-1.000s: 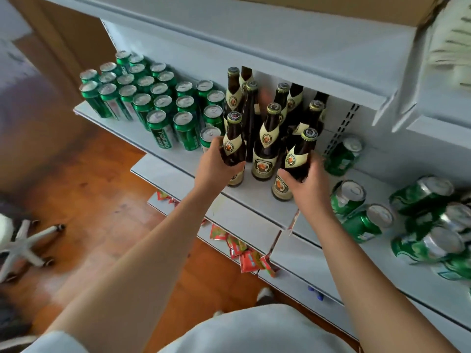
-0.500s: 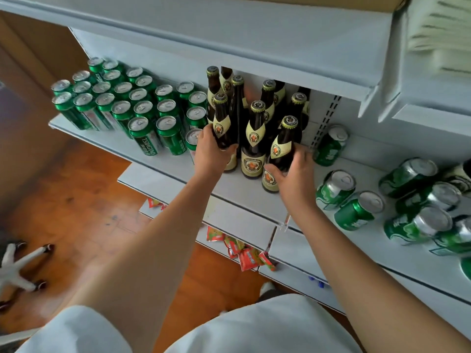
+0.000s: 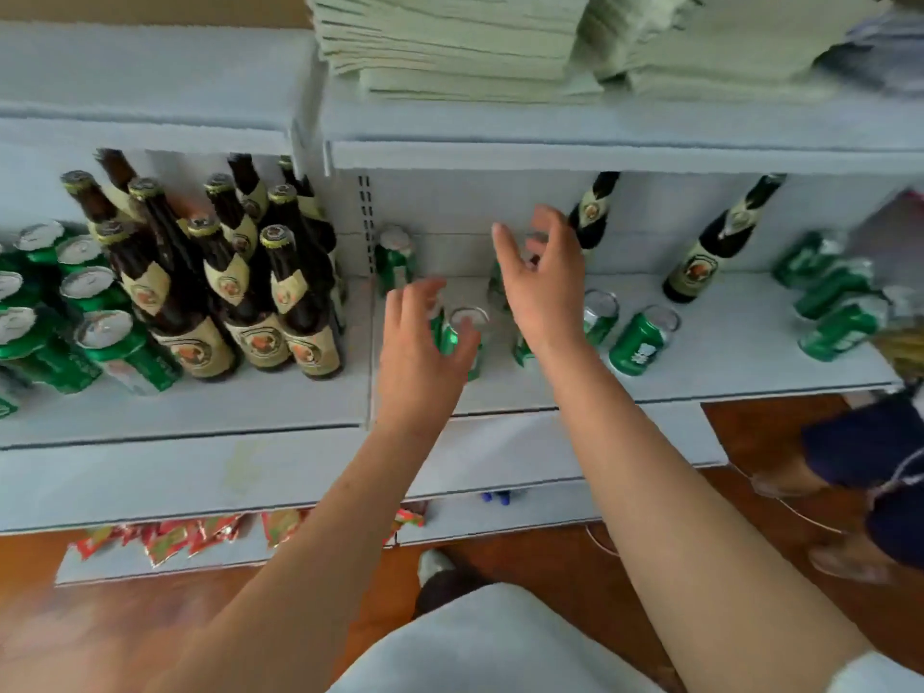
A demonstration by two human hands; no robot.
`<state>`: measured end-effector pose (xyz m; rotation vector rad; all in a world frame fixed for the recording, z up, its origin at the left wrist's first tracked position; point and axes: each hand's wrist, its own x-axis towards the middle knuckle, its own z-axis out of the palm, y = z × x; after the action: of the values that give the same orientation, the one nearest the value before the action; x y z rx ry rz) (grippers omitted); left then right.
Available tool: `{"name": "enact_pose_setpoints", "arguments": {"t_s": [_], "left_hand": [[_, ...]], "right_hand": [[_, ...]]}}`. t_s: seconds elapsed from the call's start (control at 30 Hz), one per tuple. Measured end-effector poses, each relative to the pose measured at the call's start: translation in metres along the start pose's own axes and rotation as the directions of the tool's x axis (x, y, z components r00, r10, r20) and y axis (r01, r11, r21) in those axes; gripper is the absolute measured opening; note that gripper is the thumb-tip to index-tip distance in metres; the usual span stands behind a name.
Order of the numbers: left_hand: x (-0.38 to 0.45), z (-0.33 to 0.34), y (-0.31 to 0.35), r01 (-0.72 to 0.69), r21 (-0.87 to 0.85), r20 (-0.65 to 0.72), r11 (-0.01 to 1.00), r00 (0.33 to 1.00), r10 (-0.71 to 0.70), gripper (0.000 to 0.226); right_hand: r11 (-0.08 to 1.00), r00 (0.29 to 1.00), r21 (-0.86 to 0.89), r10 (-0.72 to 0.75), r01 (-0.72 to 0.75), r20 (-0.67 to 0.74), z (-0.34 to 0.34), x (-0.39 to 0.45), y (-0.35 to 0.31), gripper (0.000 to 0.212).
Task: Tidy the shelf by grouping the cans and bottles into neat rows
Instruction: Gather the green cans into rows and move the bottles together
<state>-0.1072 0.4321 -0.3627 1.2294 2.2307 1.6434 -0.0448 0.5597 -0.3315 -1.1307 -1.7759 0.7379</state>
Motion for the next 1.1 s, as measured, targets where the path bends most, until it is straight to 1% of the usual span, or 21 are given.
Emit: {"name": "enact_pose_setpoints", "arguments": {"t_s": [0.07,0.13,0.2,0.27,0.33,0.4,0.47,0.57,0.63,0.7,0.77,0.83,0.87,0.93,0.97,1.0,1.03,1.07,1.1], "left_hand": [[-0.005,0.037,0.016,0.03,-0.048,0.146,0.998,0.989,-0.023,0.042],[-0.004,0.067,0.027,0.04,-0.058,0.236,0.998,0.972,-0.026,0.043],[0.001,0.091,0.037,0.056,-0.051,0.291,0.997,0.956,-0.039,0.044],[0.007,0.113,0.048,0.07,-0.044,0.331,0.997,0.942,-0.051,0.042],[0.013,0.138,0.058,0.065,-0.044,0.351,0.997,0.935,-0.045,0.041],[0.02,0.166,0.07,0.059,-0.032,0.364,0.998,0.931,-0.043,0.043],[0.028,0.198,0.082,0.049,-0.005,0.374,0.999,0.926,-0.044,0.045],[0.044,0.251,0.095,0.059,0.023,0.369,0.998,0.927,-0.064,0.046],[0.056,0.286,0.101,0.106,0.039,0.342,0.994,0.933,-0.113,0.046],[0.062,0.317,0.105,0.137,0.071,0.327,0.988,0.933,-0.153,0.046],[0.064,0.343,0.111,0.152,0.097,0.329,0.984,0.928,-0.176,0.045],[0.062,0.36,0.115,0.173,0.1,0.314,0.98,0.929,-0.196,0.045],[0.06,0.367,0.117,0.178,0.105,0.315,0.979,0.927,-0.202,0.047],[0.055,0.378,0.122,0.15,0.144,0.347,0.978,0.918,-0.192,0.054],[0.053,0.382,0.124,0.107,0.172,0.367,0.979,0.915,-0.164,0.059],[0.052,0.384,0.127,0.05,0.189,0.389,0.981,0.913,-0.121,0.066],[0.051,0.386,0.13,-0.01,0.196,0.414,0.981,0.907,-0.074,0.073],[0.05,0.388,0.131,-0.062,0.207,0.441,0.976,0.897,-0.036,0.08],[0.05,0.389,0.133,-0.103,0.227,0.47,0.969,0.883,-0.016,0.087]], "right_hand": [[1.0,0.997,-0.025,0.005,-0.007,-0.076,-0.042,0.006,0.019,0.063],[0.998,0.995,-0.063,0.014,-0.02,-0.102,-0.08,0.013,0.041,0.054],[0.99,0.99,-0.109,0.082,-0.094,-0.112,-0.113,0.026,0.064,0.056],[0.979,0.976,-0.122,0.146,-0.166,-0.16,-0.142,0.046,0.092,0.057],[0.966,0.96,-0.153,0.174,-0.21,-0.217,-0.166,0.071,0.121,0.055],[0.949,0.957,-0.209,0.191,-0.237,-0.219,-0.185,0.1,0.149,0.05],[0.938,0.962,-0.249,0.198,-0.242,-0.189,-0.198,0.132,0.177,0.049],[0.942,0.973,-0.247,0.21,-0.228,-0.097,-0.205,0.189,0.218,0.065],[0.946,0.973,-0.23,0.23,-0.229,-0.023,-0.205,0.224,0.24,0.067],[0.949,0.97,-0.243,0.228,-0.201,0.089,-0.205,0.248,0.257,0.054],[0.955,0.961,-0.255,0.203,-0.152,0.188,-0.207,0.261,0.265,0.033],[0.978,0.966,-0.167,0.157,-0.123,0.206,-0.209,0.265,0.274,0.022],[0.984,0.969,-0.11,0.161,-0.142,0.189,-0.213,0.262,0.278,0.02],[0.968,0.96,0.007,0.25,-0.252,0.125,-0.227,0.254,0.284,0.021],[0.934,0.939,0.117,0.328,-0.338,0.1,-0.237,0.248,0.287,0.02],[0.865,0.903,0.259,0.42,-0.429,0.094,-0.247,0.24,0.287,0.02],[0.777,0.861,0.386,0.498,-0.497,0.105,-0.259,0.232,0.288,0.024],[0.682,0.82,0.492,0.559,-0.541,0.125,-0.269,0.224,0.289,0.032],[0.603,0.783,0.554,0.602,-0.574,0.157,-0.279,0.216,0.288,0.041]]}}
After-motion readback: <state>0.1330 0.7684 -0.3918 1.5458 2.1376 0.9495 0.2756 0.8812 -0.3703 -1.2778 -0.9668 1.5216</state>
